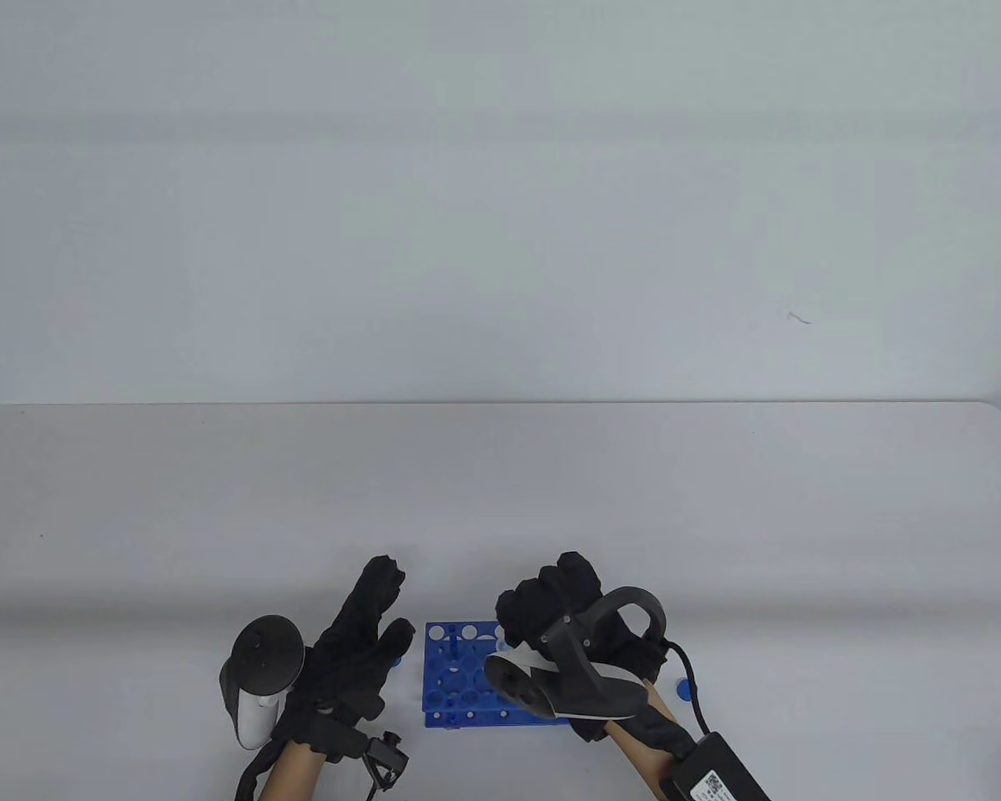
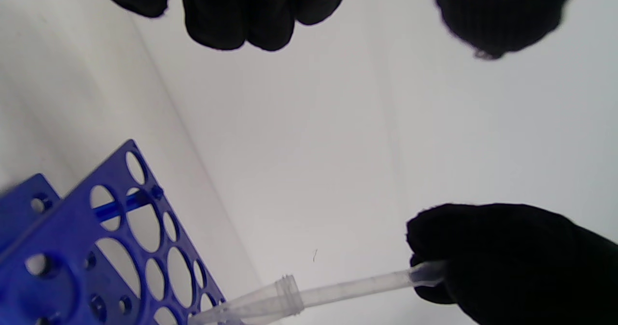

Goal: Press a plastic transfer pipette bulb to move liquid between test tubes

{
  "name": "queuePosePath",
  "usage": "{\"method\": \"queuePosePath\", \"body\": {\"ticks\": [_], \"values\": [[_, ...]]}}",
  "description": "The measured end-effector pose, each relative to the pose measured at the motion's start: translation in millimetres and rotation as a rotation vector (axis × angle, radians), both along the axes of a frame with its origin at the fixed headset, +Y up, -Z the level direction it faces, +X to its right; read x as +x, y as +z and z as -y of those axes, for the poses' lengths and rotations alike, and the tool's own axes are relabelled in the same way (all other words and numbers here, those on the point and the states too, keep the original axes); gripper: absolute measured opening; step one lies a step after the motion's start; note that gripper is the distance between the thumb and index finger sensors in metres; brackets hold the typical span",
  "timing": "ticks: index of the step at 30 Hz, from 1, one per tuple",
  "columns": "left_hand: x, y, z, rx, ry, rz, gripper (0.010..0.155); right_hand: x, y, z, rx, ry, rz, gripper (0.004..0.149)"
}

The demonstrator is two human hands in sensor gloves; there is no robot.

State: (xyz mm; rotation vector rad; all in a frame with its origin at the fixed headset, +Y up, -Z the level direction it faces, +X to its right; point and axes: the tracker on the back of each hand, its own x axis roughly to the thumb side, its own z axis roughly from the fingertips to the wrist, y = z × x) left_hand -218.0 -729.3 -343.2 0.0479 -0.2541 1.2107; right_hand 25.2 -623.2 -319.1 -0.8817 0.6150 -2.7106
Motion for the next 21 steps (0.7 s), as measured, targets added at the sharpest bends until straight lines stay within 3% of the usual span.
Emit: {"method": "queuePosePath", "body": {"ticks": [13,21], "values": [[0.3,-0.3,0.2,-0.001,0.001,0.000,0.099,-4.8,-14.2,23.6,-0.086,0.022,0.020,0.038],[0.1,-0.3,0.2,-0.002,0.002,0.000,0.099,-5.8,-14.8,26.5,-0.109,0.031,0.036,0.040]]}}
